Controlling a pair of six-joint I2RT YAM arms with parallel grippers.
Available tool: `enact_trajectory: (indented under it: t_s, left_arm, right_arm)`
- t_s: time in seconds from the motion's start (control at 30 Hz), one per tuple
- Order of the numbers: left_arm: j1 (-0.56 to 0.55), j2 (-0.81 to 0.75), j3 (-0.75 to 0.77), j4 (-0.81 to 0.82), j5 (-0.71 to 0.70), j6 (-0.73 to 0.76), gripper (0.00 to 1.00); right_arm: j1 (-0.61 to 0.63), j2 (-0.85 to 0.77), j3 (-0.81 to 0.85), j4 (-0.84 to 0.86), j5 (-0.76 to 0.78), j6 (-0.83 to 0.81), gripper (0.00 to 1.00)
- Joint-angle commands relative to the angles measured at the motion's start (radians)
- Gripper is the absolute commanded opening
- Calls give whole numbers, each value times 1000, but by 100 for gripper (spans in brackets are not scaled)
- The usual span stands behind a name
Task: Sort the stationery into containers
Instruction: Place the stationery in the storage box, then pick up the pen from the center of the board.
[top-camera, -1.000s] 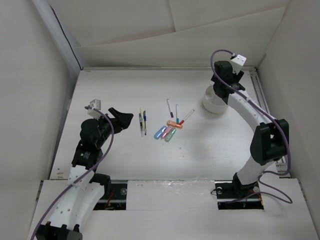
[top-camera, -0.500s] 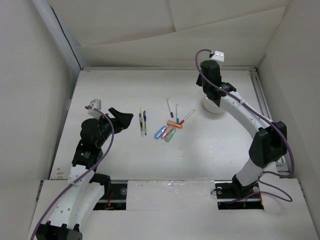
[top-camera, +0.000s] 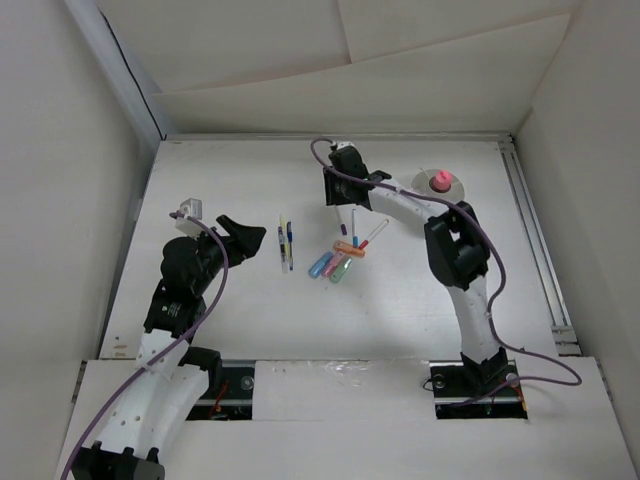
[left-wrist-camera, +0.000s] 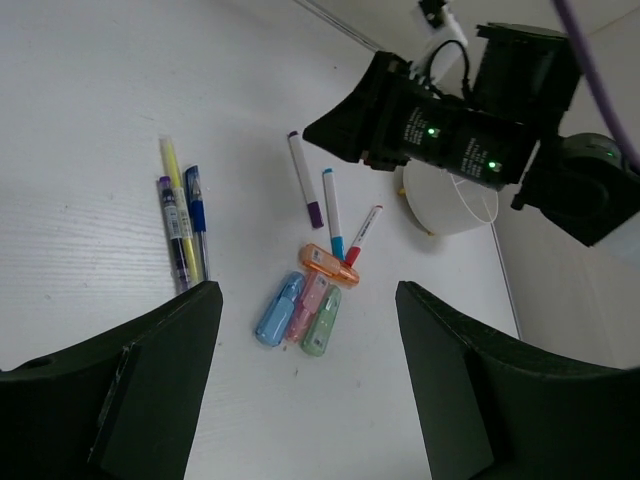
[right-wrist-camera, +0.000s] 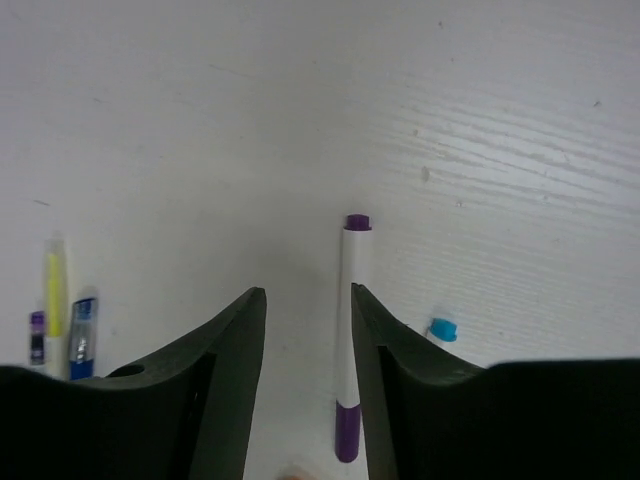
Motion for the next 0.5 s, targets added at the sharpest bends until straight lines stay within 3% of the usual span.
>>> enact_trajectory:
  t_s: [0.0,0.13,0.47]
  left_arm:
    - [6,-12,-11,38,-2,0,67]
    - [6,-12,-11,38,-2,0,67]
    - [6,-12,-11,47,-2,0,67]
  right_arm:
    - [-9,43,133,-55,-26,-20,46]
    - [-9,150,207,-113,3,-20,47]
    - [0,190,206,-123,108,-20,42]
